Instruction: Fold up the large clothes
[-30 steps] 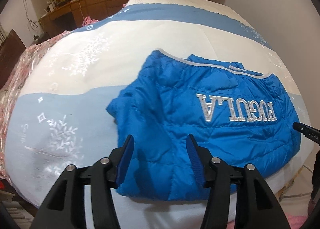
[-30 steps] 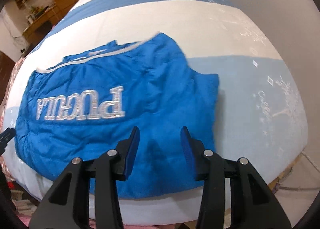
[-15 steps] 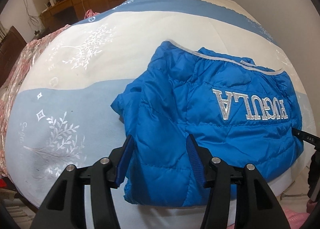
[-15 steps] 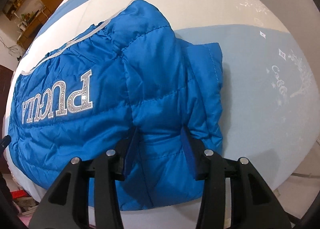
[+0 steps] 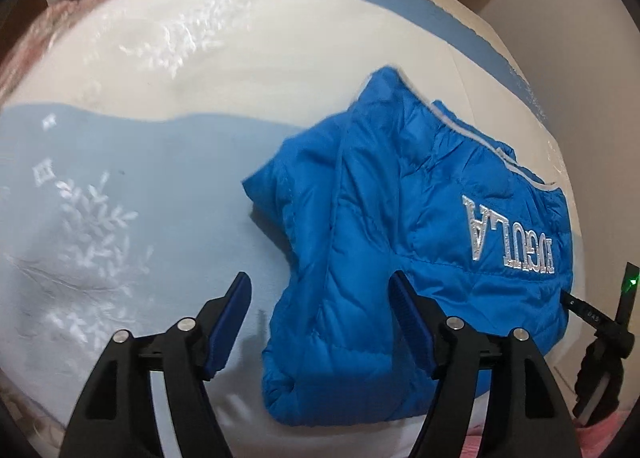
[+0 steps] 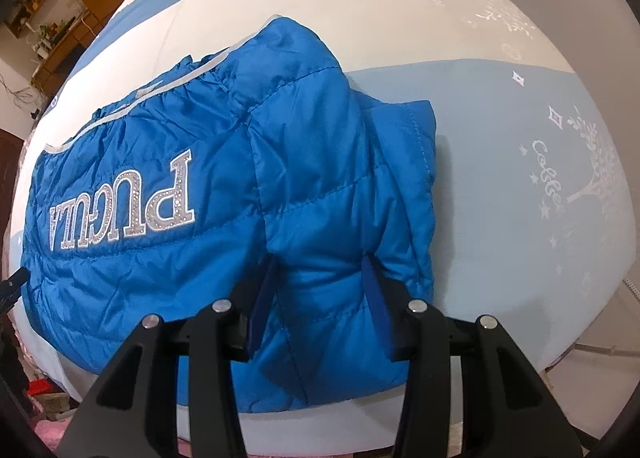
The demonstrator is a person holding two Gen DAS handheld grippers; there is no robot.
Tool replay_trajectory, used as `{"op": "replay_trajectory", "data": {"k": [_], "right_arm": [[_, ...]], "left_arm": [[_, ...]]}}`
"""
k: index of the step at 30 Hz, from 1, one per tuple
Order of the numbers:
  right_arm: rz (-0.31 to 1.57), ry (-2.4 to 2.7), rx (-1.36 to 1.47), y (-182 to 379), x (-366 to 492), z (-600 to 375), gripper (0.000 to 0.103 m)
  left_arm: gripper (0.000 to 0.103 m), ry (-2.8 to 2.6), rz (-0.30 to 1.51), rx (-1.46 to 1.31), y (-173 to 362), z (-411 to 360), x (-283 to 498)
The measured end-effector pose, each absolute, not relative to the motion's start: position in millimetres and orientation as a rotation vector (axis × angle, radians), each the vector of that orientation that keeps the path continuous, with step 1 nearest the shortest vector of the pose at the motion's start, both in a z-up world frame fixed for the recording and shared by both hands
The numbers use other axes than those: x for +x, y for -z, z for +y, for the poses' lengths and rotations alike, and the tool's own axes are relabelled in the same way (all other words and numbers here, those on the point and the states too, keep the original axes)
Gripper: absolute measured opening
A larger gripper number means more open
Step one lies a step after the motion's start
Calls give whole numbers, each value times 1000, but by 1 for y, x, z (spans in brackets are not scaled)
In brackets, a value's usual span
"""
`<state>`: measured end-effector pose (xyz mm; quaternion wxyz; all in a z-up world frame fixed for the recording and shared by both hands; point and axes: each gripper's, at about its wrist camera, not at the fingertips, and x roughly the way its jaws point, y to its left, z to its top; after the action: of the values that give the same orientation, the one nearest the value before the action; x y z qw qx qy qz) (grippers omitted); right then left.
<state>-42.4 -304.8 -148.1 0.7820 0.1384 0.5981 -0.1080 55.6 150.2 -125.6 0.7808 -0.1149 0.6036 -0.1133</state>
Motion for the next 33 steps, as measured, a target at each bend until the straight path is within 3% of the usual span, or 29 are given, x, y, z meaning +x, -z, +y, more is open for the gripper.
{"op": "replay_trajectory", "data": {"k": [8,12,15,17,25,33], "right_arm": [[1297,240,279,155,-37,-298,44],[1310,267,280,158,-36,-297,44],[1324,280,269,158,-34,-296,44],[1332,287,275,153,-34,-297,44],[1250,309,176,104,-38,-293,48],[1259,297,199,79,-50,-307,48]], "left_arm": [[72,322,1366,-377,160,146,55],[44,346,1348,-413,154,146,50],[30,341,1317,-383,139,139,45],[27,347,1292,-353,126,130,43],[25,407,1213,-291,59,99,38],[25,527,1156,-126,0,13,28]]}}
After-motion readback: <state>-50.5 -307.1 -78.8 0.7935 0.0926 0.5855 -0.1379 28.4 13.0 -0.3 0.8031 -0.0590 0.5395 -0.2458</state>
